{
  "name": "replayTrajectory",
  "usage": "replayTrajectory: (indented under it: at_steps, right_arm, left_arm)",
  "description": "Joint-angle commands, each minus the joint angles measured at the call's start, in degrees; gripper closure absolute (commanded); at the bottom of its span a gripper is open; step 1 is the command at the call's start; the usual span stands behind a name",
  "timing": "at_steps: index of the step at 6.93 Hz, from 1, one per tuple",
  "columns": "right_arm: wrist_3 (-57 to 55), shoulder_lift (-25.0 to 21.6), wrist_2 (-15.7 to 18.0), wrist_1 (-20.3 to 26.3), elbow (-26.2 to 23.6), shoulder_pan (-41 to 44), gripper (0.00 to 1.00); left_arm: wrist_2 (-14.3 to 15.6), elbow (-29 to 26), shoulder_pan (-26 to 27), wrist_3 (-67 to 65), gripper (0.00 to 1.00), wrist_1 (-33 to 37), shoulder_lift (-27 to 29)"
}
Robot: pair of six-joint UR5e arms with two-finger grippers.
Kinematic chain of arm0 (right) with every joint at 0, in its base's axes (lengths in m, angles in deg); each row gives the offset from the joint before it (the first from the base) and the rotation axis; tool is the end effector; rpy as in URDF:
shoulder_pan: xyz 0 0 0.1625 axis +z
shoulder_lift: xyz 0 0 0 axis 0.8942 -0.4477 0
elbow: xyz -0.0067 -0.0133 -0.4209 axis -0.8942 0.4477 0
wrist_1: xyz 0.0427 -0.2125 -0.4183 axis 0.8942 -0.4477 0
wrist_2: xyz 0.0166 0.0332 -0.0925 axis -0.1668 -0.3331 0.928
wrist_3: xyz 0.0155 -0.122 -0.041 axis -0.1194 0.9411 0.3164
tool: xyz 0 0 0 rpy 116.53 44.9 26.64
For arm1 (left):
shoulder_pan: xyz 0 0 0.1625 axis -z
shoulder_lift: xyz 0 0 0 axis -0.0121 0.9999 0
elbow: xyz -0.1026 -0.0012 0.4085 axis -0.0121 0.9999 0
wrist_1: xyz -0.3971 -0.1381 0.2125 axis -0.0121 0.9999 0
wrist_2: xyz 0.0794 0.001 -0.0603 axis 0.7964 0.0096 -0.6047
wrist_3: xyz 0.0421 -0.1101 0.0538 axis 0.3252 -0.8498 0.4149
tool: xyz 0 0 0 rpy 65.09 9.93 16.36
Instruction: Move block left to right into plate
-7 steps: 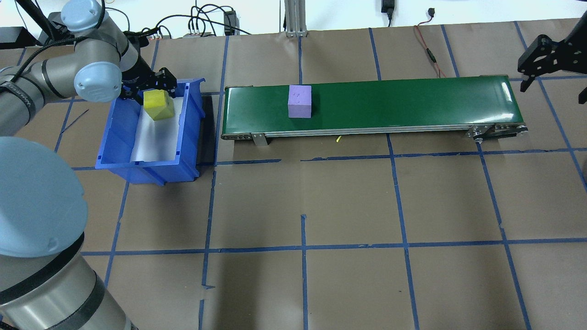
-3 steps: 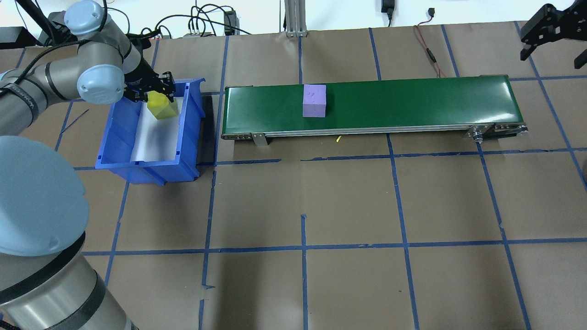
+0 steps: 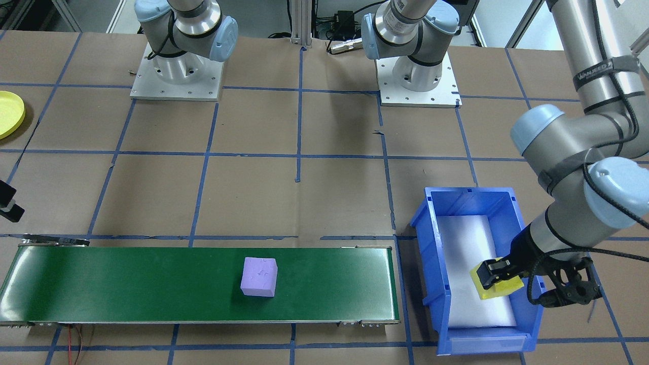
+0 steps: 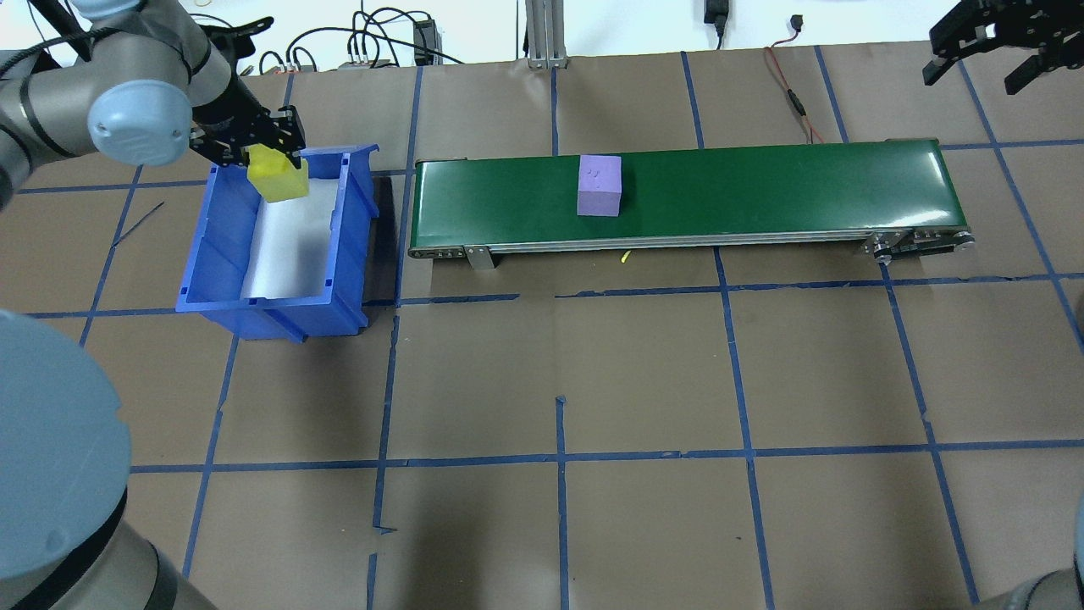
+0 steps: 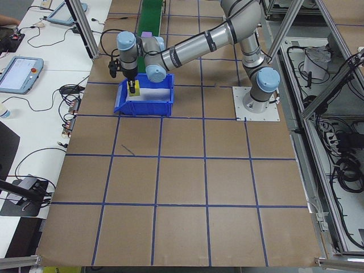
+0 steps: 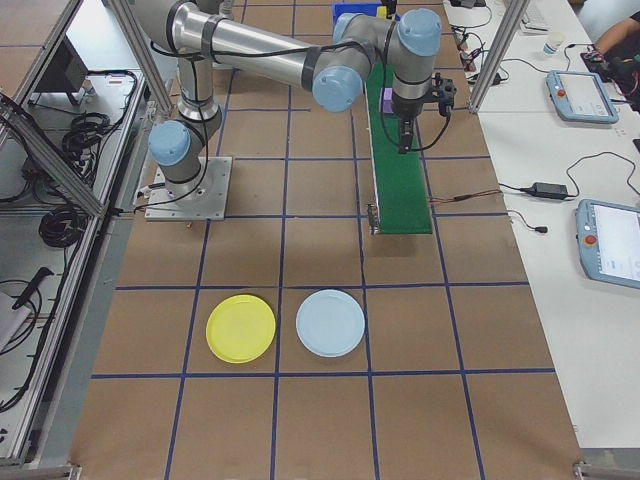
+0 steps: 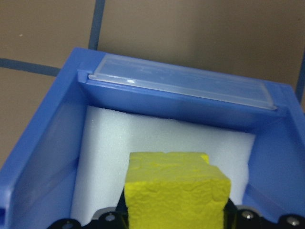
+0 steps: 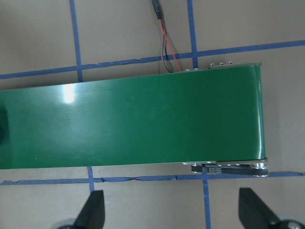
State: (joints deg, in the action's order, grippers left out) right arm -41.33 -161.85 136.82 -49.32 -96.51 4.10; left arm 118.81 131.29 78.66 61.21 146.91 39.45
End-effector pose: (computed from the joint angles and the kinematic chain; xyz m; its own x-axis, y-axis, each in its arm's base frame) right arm -0.1114 -0.6835 0.4258 -0.9842 0.0508 -0.1698 0.0700 0.9916 -0.1090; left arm 0.0139 -0.7321 0.2776 -0.9843 -0.1713 0.0417 -0.1745 0.9804 -0.0911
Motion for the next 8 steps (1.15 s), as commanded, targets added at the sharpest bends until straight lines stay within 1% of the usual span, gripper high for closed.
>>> replayTrajectory:
  at_steps: [1, 2, 3, 4, 5, 6, 7, 8]
  right_arm:
    - [1.2, 1.6, -4.5, 0.1, -0.1, -0.1, 0.0]
    - [1.3, 1.5, -4.4, 0.6, -1.4, -0.2, 0.0]
    - [1.2, 1.5, -3.8, 0.0, -5.0, -0.2, 0.0]
    - [0.9, 1.2, -3.9, -0.1, -10.3, -0.1, 0.0]
    - [0.8, 1.2, -4.4, -0.1, -12.6, -0.1, 0.0]
    - [1.0, 1.2, -4.6, -0.1, -13.2, -0.1, 0.0]
    - [0.6, 1.7, -4.9, -4.3, -13.8, -0.1, 0.0]
    - [0.4, 2.0, -4.7, -6.2, -15.5, -0.1, 0.0]
  left_arm:
    - [0.9, -0.1, 5.7, 0.1, 0.72, 6.5, -6.2]
    - [2.9, -0.4, 9.8, -0.4, 0.72, 8.2, -7.9]
    - [2.7, -0.3, 12.5, -0.4, 0.72, 7.5, -7.9]
    - [2.1, -0.3, 14.6, 0.4, 0.72, 5.3, -6.6]
    - [2.3, -0.3, 17.6, 0.4, 0.72, 0.6, -2.8]
    - [2.7, -1.1, 19.7, 0.2, 0.72, -4.8, 1.3]
    - [2.4, -3.7, 19.8, 0.4, 0.72, -5.6, 3.5]
    - [2.1, -4.0, 19.8, 0.5, 0.72, -5.6, 4.5]
